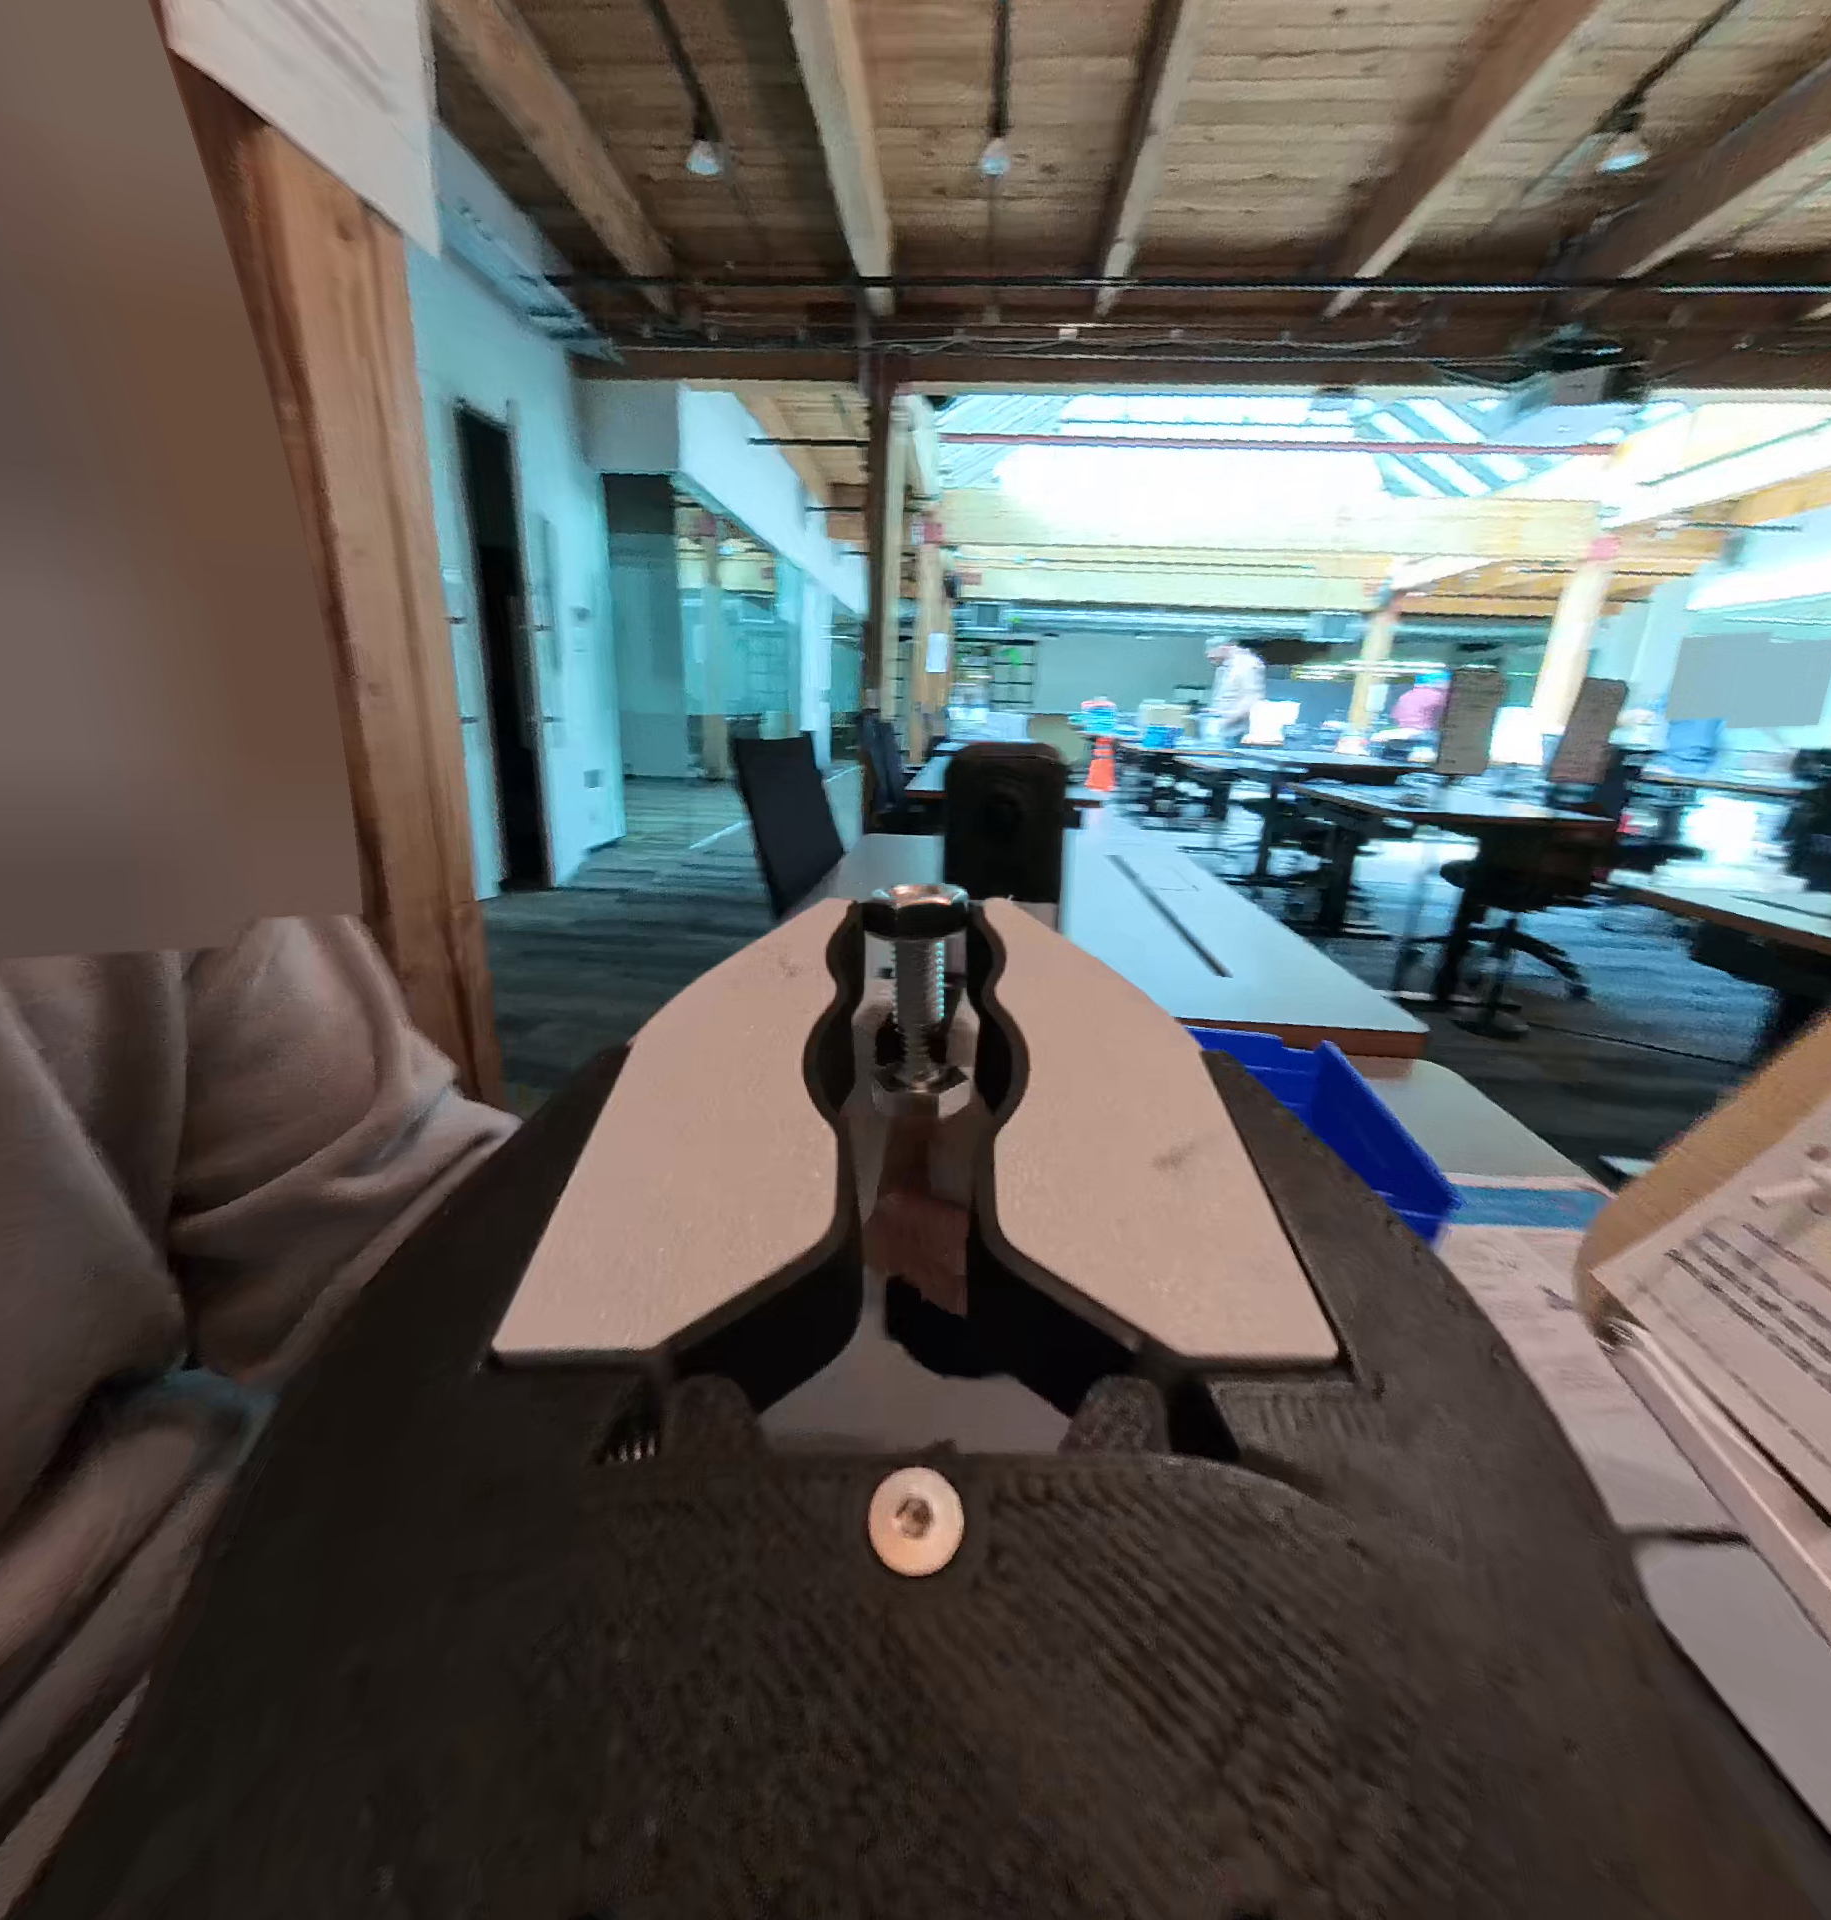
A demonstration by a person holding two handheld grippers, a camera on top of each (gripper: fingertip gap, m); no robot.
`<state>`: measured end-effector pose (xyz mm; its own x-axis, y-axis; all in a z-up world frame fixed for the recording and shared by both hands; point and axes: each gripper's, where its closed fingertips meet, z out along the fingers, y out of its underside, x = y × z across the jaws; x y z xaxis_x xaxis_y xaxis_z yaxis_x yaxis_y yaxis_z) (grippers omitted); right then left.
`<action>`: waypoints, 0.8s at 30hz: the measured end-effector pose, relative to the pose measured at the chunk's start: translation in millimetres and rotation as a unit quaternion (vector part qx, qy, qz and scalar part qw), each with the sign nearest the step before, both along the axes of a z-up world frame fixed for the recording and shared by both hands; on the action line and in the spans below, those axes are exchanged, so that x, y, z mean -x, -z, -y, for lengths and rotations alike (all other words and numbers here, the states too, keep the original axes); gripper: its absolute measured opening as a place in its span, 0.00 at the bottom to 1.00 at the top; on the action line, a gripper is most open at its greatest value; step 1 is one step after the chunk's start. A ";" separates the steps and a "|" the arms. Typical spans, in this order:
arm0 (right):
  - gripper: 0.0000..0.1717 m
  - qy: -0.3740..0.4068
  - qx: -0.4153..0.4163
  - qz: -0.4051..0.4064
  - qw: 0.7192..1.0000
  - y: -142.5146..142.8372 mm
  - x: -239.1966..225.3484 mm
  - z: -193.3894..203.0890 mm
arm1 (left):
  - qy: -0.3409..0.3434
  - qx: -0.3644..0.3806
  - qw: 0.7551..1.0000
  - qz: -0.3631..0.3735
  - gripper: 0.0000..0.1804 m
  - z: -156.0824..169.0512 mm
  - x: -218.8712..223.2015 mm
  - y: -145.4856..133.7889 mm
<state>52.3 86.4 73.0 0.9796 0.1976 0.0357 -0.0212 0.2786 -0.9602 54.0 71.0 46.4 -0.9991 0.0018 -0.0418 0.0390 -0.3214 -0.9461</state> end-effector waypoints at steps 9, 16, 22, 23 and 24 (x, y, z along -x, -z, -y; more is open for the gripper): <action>0.23 0.257 -0.013 0.020 0.966 -7.6 -52.3 -6.7 | -0.298 0.014 0.953 0.055 0.05 -26.5 -50.3 -11.9; 0.19 0.293 -0.037 0.027 0.955 -13.5 -49.1 -15.2 | -0.343 -0.003 0.937 0.065 0.05 -22.3 -56.5 -8.0; 0.14 0.300 -0.023 0.032 0.953 -9.6 -52.0 -15.7 | -0.345 -0.012 0.937 0.059 0.05 -19.6 -59.9 -3.5; 0.13 0.300 -0.019 0.033 0.953 -8.4 -52.1 -16.6 | -0.346 -0.015 0.936 0.062 0.05 -18.7 -59.7 -2.8; 0.11 0.300 -0.015 0.035 0.953 -7.1 -52.3 -17.4 | -0.345 -0.018 0.936 0.064 0.05 -17.4 -59.7 -2.1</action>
<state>104.7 103.8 80.1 0.9109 -0.3999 0.1012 0.2136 0.2475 -0.9451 113.7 88.5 48.6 -0.7497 -0.6387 -0.1730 0.3385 -0.1455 -0.9297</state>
